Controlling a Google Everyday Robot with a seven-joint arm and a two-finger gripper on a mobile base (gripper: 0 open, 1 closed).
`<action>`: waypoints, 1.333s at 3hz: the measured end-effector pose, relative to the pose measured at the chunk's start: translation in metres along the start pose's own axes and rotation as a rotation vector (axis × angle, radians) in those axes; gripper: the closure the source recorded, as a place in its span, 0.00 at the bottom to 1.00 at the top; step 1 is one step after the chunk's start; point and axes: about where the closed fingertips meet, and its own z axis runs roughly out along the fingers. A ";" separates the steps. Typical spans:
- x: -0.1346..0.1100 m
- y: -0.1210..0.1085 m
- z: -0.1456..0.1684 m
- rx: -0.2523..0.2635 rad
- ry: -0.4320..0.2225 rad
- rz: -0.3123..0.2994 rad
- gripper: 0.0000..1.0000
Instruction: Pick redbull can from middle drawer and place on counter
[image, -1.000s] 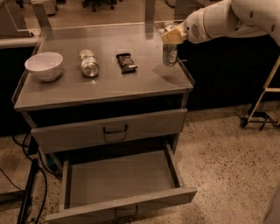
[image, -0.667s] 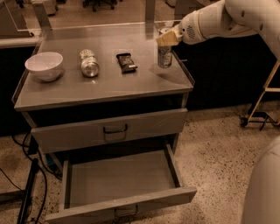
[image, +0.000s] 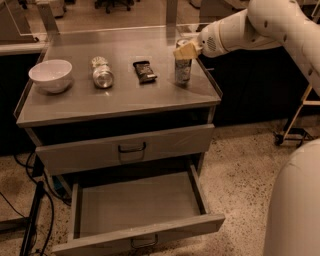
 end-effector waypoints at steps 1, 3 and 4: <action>0.008 -0.001 0.006 -0.007 0.000 0.011 1.00; 0.008 -0.001 0.006 -0.007 0.000 0.011 0.89; 0.008 -0.001 0.006 -0.007 0.000 0.011 0.65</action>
Offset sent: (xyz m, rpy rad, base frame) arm 0.0026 -0.0076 -0.0246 0.0076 0.0350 -0.0166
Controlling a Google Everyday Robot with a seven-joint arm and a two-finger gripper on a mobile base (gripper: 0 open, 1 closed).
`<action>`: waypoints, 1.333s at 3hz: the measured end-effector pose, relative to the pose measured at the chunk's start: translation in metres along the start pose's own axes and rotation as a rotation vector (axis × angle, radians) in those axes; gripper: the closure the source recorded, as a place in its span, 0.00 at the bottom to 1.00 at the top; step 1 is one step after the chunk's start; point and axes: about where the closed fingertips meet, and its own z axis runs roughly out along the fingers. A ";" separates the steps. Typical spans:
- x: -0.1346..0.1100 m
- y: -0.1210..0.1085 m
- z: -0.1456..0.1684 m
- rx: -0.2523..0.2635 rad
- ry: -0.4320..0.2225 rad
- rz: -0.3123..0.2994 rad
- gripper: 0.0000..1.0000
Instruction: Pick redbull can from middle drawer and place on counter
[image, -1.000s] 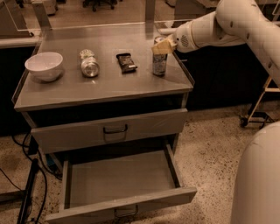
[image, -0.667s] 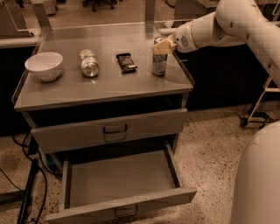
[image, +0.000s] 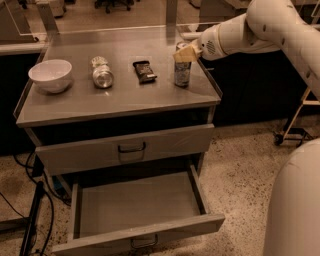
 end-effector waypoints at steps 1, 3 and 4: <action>0.000 0.000 0.000 0.000 0.000 0.000 0.34; 0.000 0.000 0.000 0.000 0.000 0.000 0.00; 0.000 0.000 0.000 0.000 0.000 0.000 0.00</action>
Offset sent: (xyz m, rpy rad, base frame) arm 0.0000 0.0000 0.0000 0.0000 0.0000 0.0000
